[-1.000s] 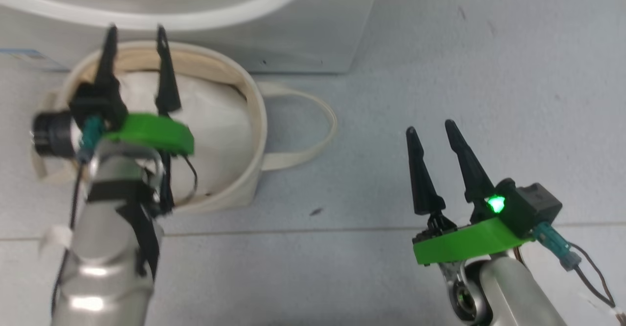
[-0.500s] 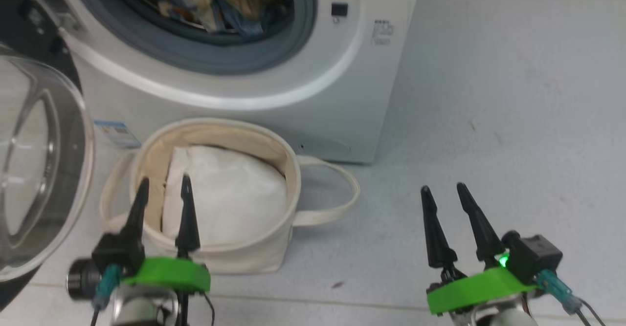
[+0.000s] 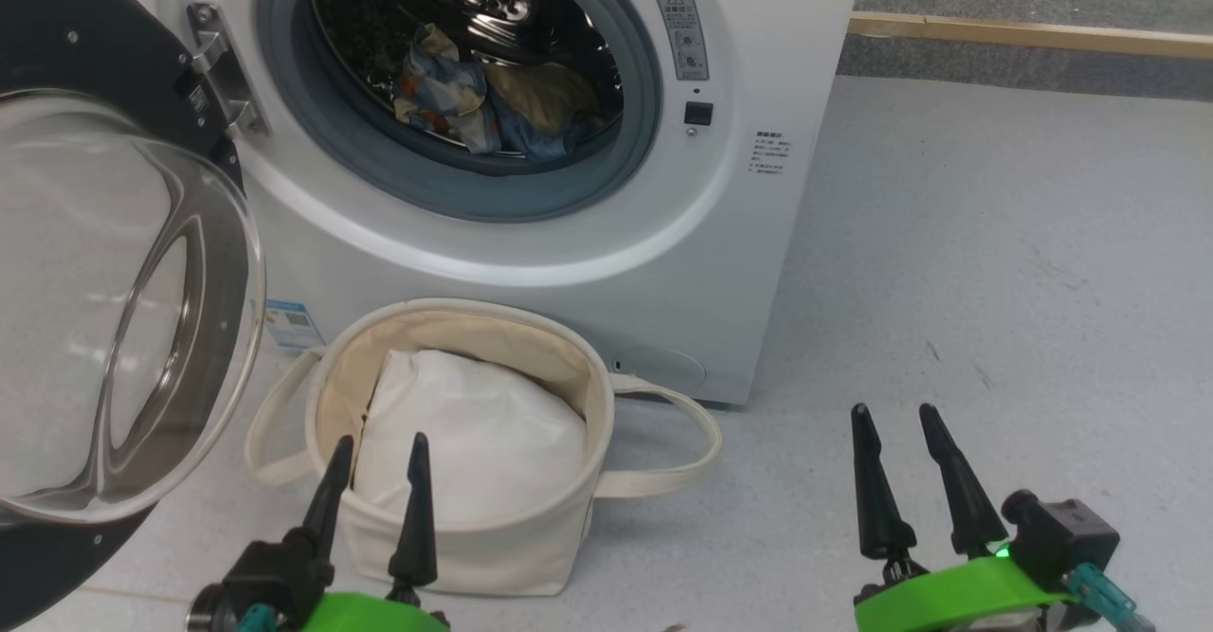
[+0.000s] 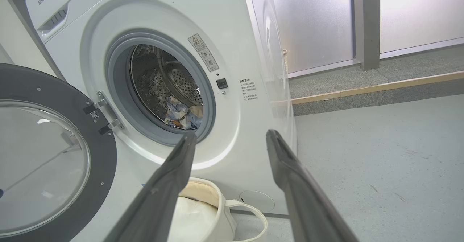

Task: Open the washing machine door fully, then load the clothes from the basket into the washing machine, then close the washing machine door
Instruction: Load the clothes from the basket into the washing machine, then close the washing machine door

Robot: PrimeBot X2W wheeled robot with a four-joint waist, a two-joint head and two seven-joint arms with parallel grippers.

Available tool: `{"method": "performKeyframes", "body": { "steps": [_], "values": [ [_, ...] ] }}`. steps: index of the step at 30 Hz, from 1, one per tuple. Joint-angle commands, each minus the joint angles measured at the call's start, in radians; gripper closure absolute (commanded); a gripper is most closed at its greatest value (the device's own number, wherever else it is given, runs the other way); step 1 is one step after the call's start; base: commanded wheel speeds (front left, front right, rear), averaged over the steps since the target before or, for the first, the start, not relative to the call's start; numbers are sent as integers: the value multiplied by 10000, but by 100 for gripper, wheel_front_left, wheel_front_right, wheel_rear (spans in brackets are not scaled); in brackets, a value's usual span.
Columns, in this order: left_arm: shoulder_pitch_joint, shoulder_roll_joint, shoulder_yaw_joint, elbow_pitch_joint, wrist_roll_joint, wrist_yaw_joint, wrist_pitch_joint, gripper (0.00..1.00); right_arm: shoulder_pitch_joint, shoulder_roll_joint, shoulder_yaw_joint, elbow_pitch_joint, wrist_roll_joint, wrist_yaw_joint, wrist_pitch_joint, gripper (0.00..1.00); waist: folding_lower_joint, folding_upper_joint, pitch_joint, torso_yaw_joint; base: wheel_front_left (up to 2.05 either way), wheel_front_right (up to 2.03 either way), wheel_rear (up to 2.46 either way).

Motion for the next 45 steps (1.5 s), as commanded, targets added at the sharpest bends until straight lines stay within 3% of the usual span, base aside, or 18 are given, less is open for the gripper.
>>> {"method": "performKeyframes", "body": {
  "steps": [1,27,37,45],
  "values": [
    [-297,46,199,-287,-44,-73,-45,0,-164,-13,169,-275,-3,0,-124,0,1,-1,14,-2,0,0,0],
    [-410,45,115,111,-904,5,-45,0,-170,-13,215,-106,-91,0,-124,0,1,-1,81,-77,-6,3,3],
    [-398,45,163,198,-1170,-18,-45,0,-173,-13,237,-50,-37,0,-124,0,1,-1,57,-80,-147,77,70],
    [-440,45,236,36,-634,53,-45,0,-155,-13,282,-28,-31,0,-124,0,1,-1,64,-52,-232,160,72]
  ]
}}
